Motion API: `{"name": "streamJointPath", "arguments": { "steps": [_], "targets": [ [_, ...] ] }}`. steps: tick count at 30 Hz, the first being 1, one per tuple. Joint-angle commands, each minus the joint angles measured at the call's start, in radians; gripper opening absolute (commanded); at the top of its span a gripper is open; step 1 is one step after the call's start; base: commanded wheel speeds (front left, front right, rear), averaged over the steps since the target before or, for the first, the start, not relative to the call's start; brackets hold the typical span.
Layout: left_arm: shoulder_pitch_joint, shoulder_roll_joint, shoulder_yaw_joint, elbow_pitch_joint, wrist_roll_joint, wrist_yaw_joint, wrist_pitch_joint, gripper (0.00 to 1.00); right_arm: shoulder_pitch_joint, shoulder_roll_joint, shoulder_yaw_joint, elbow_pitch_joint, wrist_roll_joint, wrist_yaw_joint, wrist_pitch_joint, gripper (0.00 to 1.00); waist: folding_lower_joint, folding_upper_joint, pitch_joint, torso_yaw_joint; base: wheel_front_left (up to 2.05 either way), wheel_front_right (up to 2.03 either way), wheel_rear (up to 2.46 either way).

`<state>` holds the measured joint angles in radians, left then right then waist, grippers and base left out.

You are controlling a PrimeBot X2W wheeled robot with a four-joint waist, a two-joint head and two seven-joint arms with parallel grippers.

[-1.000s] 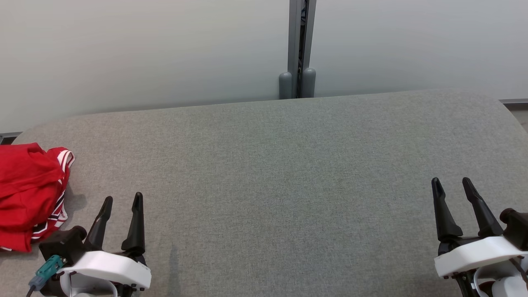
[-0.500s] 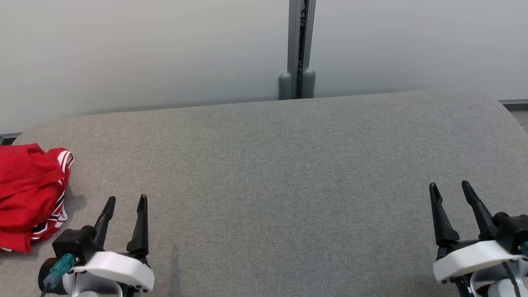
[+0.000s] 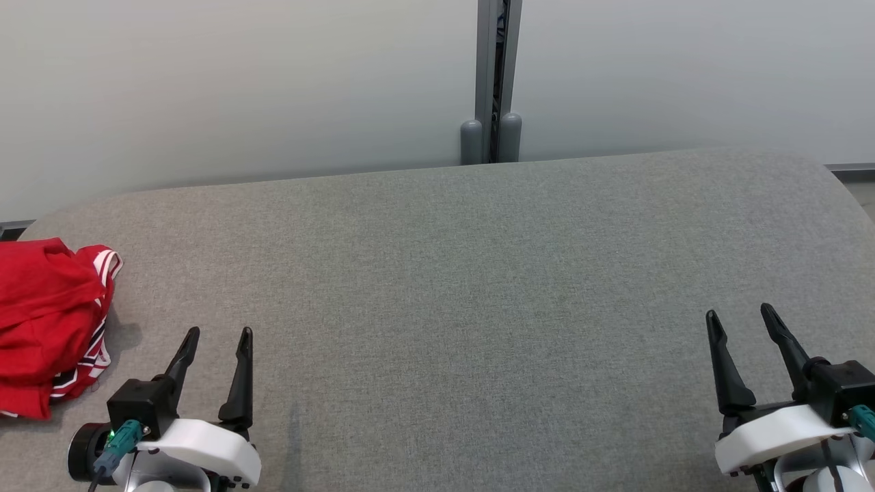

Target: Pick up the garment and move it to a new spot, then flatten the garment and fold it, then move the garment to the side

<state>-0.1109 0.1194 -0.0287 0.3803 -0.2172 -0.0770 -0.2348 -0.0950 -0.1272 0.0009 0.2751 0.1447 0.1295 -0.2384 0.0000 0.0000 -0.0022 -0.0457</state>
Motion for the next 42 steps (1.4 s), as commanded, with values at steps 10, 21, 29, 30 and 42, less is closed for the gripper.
{"name": "streamJointPath", "arguments": {
  "steps": [10, 21, 29, 30, 42],
  "targets": [
    [-0.03, 0.003, 0.004, 0.041, 0.06, -0.006, -0.025, 1.0, -0.003, 0.007, -0.012, 0.017, -0.064, 0.002, -0.024, 1.0, 0.0, 0.0, 0.002, -0.005, 0.0, 0.0, 0.0],
    [-0.028, -0.011, 0.025, 0.057, 0.06, -0.006, -0.03, 1.0, -0.002, 0.011, -0.013, 0.025, -0.039, 0.002, -0.029, 1.0, 0.0, 0.0, 0.003, -0.008, 0.0, 0.0, 0.0],
    [-0.027, -0.016, 0.029, 0.062, 0.063, -0.007, -0.03, 1.0, 0.0, 0.008, -0.009, 0.027, -0.026, 0.002, -0.029, 1.0, 0.0, 0.0, 0.003, -0.007, 0.0, 0.0, 0.0],
    [-0.027, -0.017, 0.029, 0.063, 0.064, -0.007, -0.03, 1.0, 0.0, 0.007, -0.009, 0.027, -0.026, 0.002, -0.029, 1.0, 0.0, 0.0, 0.004, -0.006, 0.0, 0.0, 0.0],
    [-0.052, -0.015, 0.051, 0.061, 0.059, -0.003, -0.03, 1.0, -0.014, 0.018, -0.012, 0.017, -0.002, 0.002, -0.029, 1.0, 0.0, 0.0, 0.019, 0.025, 0.0, 0.0, 0.0]
  ]
}}
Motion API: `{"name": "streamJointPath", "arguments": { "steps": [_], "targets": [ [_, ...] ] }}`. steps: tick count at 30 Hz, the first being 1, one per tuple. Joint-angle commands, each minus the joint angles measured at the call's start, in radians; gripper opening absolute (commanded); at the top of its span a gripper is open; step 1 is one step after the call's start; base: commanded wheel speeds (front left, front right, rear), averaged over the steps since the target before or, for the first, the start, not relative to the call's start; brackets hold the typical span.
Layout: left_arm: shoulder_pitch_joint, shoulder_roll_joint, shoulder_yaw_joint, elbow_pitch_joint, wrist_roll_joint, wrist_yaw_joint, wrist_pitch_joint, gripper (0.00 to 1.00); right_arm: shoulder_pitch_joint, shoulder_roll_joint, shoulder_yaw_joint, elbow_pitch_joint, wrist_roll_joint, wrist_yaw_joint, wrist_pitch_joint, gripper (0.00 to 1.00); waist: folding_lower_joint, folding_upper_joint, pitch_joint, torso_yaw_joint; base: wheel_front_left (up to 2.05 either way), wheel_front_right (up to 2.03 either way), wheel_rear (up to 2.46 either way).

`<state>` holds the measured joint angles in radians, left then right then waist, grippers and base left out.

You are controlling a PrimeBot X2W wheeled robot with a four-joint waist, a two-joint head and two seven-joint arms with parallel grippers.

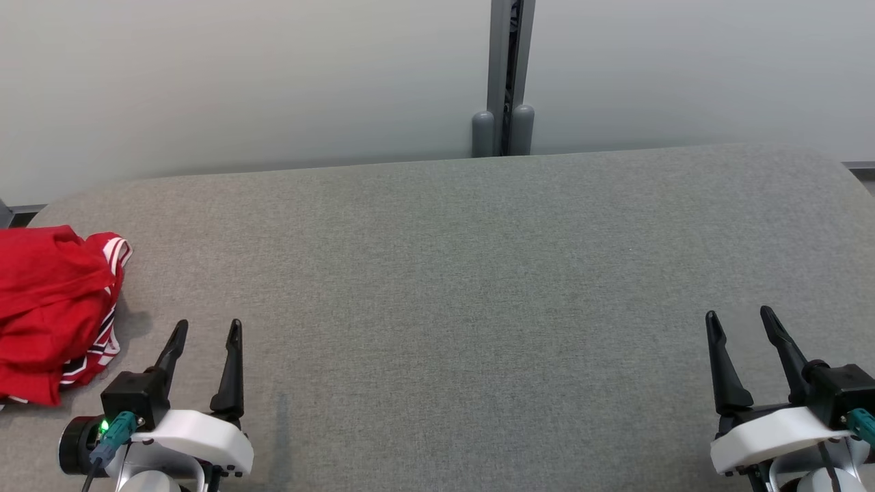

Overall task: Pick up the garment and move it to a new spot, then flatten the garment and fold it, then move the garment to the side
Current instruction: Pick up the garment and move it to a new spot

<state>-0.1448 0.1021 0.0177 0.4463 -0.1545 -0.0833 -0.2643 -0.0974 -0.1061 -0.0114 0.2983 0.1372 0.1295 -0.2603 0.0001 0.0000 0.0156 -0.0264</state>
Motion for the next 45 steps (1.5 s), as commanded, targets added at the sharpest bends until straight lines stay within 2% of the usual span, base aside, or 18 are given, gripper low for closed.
{"name": "streamJointPath", "arguments": {
  "steps": [1, 8, 21, 26, 33, 45],
  "targets": [
    [-0.018, 0.003, 0.009, -0.006, -0.004, 0.004, 0.0, 1.0, -0.013, -0.002, 0.001, -0.01, 0.009, 0.002, -0.007, 1.0, -0.0001, 0.0, 0.002, 0.014, 0.0, 0.0, 0.0],
    [-0.035, 0.003, 0.019, -0.015, -0.004, 0.003, 0.0, 1.0, -0.009, 0.01, 0.006, -0.031, 0.043, 0.002, -0.006, 1.0, -0.0001, 0.0, 0.002, 0.099, 0.0, 0.0, 0.0],
    [-0.048, 0.0, 0.038, -0.017, -0.005, -0.002, 0.0, 1.0, -0.015, 0.016, 0.035, -0.036, 0.066, 0.002, -0.006, 1.0, -0.0001, 0.0, -0.002, 0.331, 0.0, 0.0, 0.0],
    [-0.043, -0.004, 0.047, -0.018, -0.004, -0.002, 0.0, 1.0, -0.024, 0.011, 0.042, -0.033, 0.061, 0.002, -0.006, 1.0, -0.0001, 0.0, 0.002, 0.398, 0.0, 0.0, 0.0],
    [-0.044, -0.015, 0.06, -0.024, -0.013, -0.008, 0.0, 1.0, -0.025, 0.012, 0.041, -0.027, 0.055, 0.002, -0.006, 1.0, -0.0001, 0.0, 0.004, 0.45, 0.0, 0.0, 0.0],
    [-0.055, -0.027, 0.076, -0.032, -0.006, -0.019, 0.0, 1.0, -0.031, 0.013, 0.043, -0.034, 0.04, 0.002, -0.006, 1.0, -0.0001, 0.0, 0.02, 0.479, 0.0, 0.0, 0.0]
  ]
}}
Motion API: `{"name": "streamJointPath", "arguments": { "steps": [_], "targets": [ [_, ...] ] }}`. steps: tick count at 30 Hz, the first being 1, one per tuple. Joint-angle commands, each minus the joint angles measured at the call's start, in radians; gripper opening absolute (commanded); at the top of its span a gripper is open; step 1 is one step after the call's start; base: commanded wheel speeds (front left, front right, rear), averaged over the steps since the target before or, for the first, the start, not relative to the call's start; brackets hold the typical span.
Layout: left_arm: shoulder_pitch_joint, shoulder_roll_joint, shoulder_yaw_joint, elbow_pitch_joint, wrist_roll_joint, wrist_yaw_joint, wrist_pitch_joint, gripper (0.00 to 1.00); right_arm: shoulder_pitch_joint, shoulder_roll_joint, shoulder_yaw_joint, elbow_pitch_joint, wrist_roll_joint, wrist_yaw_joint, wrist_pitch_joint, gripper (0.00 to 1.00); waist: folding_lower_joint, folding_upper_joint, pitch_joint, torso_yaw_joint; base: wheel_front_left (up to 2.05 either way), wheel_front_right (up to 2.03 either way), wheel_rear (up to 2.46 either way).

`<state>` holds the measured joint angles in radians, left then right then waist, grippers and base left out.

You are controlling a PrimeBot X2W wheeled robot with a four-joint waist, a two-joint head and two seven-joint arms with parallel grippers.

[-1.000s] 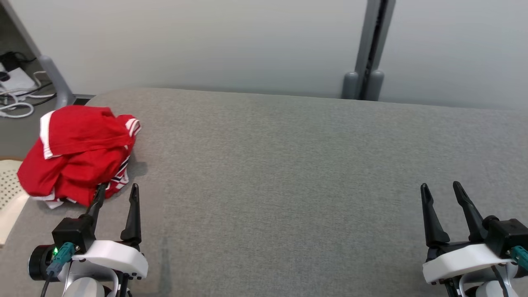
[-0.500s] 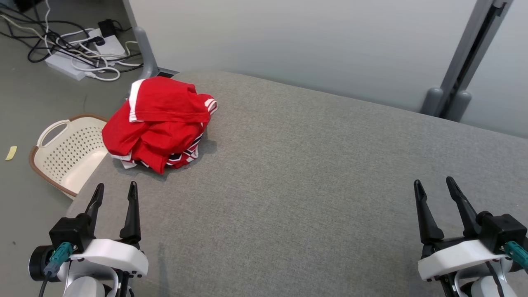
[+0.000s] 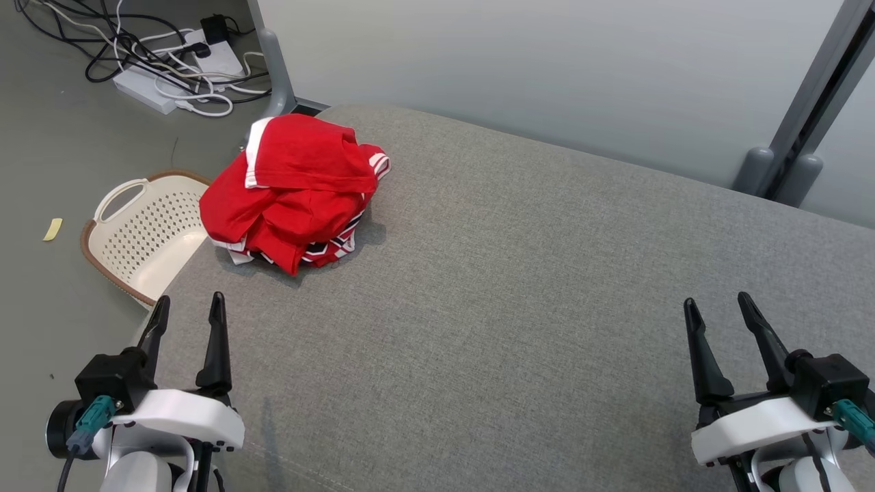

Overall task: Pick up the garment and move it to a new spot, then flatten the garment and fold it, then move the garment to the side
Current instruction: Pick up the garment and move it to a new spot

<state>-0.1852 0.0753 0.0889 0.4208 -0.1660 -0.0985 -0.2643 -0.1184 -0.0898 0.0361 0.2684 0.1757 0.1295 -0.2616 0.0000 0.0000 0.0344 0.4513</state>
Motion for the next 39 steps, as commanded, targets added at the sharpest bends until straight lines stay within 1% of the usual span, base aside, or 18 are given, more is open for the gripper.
{"name": "streamJointPath", "arguments": {
  "steps": [1, 12, 16, 20, 29, 35, 39],
  "targets": [
    [-0.014, -0.002, 0.005, -0.006, 0.007, -0.004, 0.0, 1.0, -0.009, -0.005, -0.006, -0.006, -0.002, 0.002, -0.004, 1.0, 0.0, 0.0, 0.002, 0.002, 0.0, 0.0, 0.0],
    [-0.077, -0.01, 0.009, -0.013, -0.003, -0.008, 0.0, 1.0, -0.019, -0.013, -0.009, -0.014, -0.009, 0.002, -0.005, 1.0, 0.0, 0.0, 0.027, 0.001, 0.0, 0.0, 0.0],
    [-0.16, -0.005, 0.002, -0.003, 0.0, -0.013, 0.0, 1.0, -0.039, -0.023, 0.0, -0.017, -0.012, 0.002, -0.005, 1.0, 0.0, 0.0, 0.069, -0.021, 0.0, 0.0, 0.0],
    [-0.259, 0.001, 0.0, 0.032, -0.012, -0.016, 0.0, 1.0, -0.072, -0.035, 0.029, -0.022, -0.018, 0.002, -0.003, 1.0, 0.0, 0.0, 0.125, -0.069, 0.0, 0.0, 0.0],
    [-0.494, 0.044, -0.025, 0.225, -0.051, -0.026, 0.019, 1.0, -0.125, -0.062, 0.041, -0.059, -0.028, 0.002, 0.012, 1.0, 0.0, 0.0, 0.258, -0.171, 0.0, 0.0, 0.0],
    [-0.617, 0.084, -0.015, 0.37, -0.083, -0.029, 0.044, 1.0, -0.152, -0.071, 0.041, -0.089, -0.039, 0.002, 0.022, 1.0, 0.0, 0.0, 0.334, -0.205, 0.0, 0.0, 0.0],
    [-0.675, 0.112, -0.006, 0.473, -0.095, -0.019, 0.087, 1.0, -0.16, -0.072, 0.04, -0.104, -0.041, 0.002, 0.021, 1.0, 0.0, 0.0, 0.365, -0.217, 0.0, 0.0, 0.0]
  ]
}}
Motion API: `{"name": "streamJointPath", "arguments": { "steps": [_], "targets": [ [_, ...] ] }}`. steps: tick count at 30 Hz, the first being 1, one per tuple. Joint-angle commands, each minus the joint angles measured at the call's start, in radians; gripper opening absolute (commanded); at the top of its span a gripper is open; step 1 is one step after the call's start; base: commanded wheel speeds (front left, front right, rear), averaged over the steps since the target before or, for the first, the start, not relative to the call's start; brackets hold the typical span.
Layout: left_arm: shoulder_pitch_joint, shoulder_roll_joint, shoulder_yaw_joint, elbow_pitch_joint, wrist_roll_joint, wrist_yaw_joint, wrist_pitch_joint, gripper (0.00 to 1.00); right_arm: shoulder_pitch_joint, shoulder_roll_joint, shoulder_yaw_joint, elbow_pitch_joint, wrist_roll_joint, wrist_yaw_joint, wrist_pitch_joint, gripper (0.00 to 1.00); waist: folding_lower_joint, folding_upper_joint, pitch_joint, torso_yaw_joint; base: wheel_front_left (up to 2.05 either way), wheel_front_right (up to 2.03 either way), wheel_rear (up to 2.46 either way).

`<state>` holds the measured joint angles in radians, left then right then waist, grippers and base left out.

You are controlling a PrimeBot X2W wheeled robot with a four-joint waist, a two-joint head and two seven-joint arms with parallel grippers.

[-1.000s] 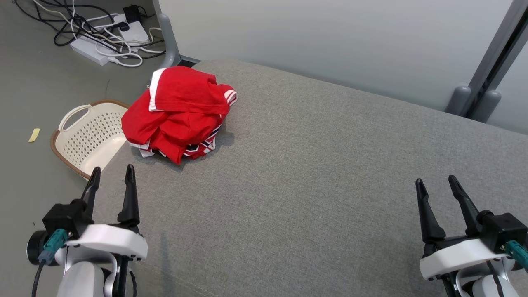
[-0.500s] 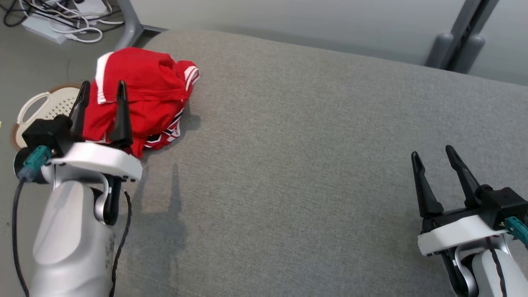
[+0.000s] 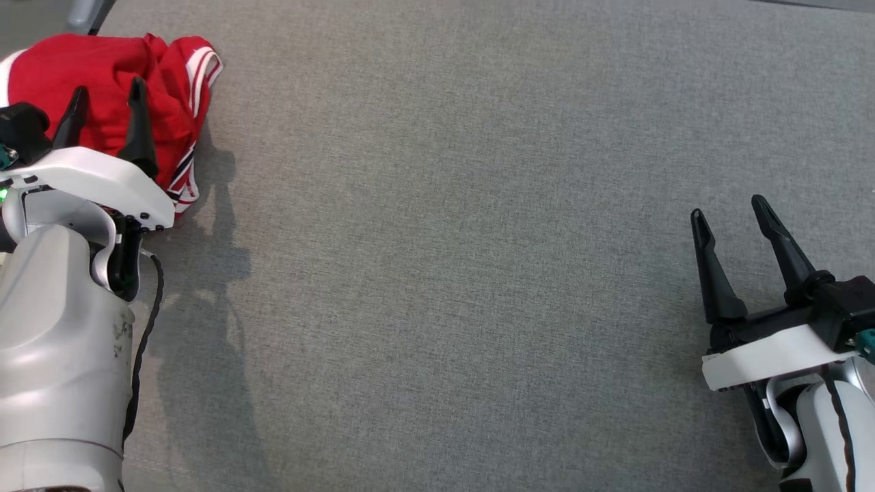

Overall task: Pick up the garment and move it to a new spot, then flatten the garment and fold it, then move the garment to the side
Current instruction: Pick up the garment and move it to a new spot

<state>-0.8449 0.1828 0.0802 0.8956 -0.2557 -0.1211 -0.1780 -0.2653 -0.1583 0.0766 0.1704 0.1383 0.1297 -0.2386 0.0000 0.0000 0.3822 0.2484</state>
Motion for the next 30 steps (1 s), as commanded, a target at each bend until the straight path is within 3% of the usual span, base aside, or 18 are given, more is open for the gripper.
{"name": "streamJointPath", "arguments": {
  "steps": [1, 3, 4, 5, 6, 13, 18, 30],
  "targets": [
    [-0.027, 0.01, 0.001, 0.023, -0.005, 0.007, 0.012, 1.0, -0.013, -0.002, -0.002, -0.008, -0.004, 0.002, -0.002, 1.0, 0.0, 0.0, 0.021, -0.015, 0.0, 0.0, 0.0],
    [-0.048, 0.017, -0.001, 0.064, -0.011, 0.006, 0.036, 1.0, -0.016, -0.002, -0.003, -0.009, -0.004, 0.002, -0.004, 1.0, 0.0, 0.0, 0.031, -0.016, 0.0, 0.0, 0.0],
    [-0.057, 0.018, -0.005, 0.08, -0.012, 0.005, 0.047, 0.81, -0.018, 0.0, -0.004, -0.01, -0.004, 0.002, -0.004, 1.0, 0.0, 0.0, 0.035, -0.015, 0.0, 0.0, 0.0],
    [-0.065, 0.019, -0.01, 0.093, -0.011, 0.003, 0.05, 0.37, -0.018, 0.001, -0.004, -0.01, -0.005, 0.002, -0.005, 1.0, 0.0, 0.0, 0.038, -0.014, 0.0, 0.0, 0.0],
    [-0.073, 0.021, -0.012, 0.102, -0.012, 0.002, 0.048, 0.0, -0.018, 0.003, -0.004, -0.01, -0.006, 0.002, -0.005, 1.0, 0.0, 0.0, 0.04, -0.014, 0.0, 0.0, 0.0],
    [-0.096, 0.042, -0.021, 0.111, 0.002, 0.012, -0.036, 0.0, -0.027, 0.008, -0.001, 0.004, -0.001, 0.002, -0.011, 1.0, 0.0, 0.0, 0.027, -0.013, 0.0, 0.0, 0.0],
    [-0.042, 0.062, -0.018, 0.03, 0.018, 0.024, -0.083, 0.0, 0.005, 0.025, -0.015, 0.017, 0.006, 0.002, -0.022, 1.0, 0.0, 0.0, -0.059, -0.023, 0.0, 0.0, 0.0],
    [0.275, 0.069, 0.022, -0.395, 0.042, 0.078, -0.086, 0.0, 0.08, 0.067, -0.036, 0.02, 0.011, 0.002, -0.028, 1.0, 0.0, 0.0, -0.239, -0.073, 0.0, 0.0, 0.0]
  ]
}}
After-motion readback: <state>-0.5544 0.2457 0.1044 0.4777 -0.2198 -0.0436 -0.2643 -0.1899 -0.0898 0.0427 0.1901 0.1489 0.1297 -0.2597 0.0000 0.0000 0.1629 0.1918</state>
